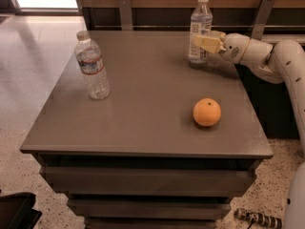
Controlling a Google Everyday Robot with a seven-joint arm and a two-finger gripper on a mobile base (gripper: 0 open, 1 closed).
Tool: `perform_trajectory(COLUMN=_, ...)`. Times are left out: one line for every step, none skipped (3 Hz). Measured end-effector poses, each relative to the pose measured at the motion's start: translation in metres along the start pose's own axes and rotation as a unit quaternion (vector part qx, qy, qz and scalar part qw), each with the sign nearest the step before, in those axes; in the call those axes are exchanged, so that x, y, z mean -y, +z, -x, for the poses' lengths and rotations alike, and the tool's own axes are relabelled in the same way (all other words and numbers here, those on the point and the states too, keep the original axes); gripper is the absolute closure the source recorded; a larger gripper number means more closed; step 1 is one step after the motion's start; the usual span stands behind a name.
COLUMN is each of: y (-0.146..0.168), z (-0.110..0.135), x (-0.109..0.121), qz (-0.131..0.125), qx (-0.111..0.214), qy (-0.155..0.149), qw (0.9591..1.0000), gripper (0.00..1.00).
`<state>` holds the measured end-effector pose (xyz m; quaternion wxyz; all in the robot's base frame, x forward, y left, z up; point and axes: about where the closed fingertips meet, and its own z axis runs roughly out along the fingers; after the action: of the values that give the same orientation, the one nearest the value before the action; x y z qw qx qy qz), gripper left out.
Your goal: Place blue plastic bottle upright
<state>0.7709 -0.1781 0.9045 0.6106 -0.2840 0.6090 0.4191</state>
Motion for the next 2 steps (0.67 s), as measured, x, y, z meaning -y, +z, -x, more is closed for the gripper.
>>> perform_trajectory(y=-0.0046, z=0.0018, x=0.0025, qz=-0.004, qx=0.01, qy=-0.003, qw=0.9999, gripper=1.0)
perform_trajectory(y=-0.0084, z=0.0066, x=0.0038, qz=-0.006, qx=0.018, qy=-0.018, qw=0.9997, gripper=1.0)
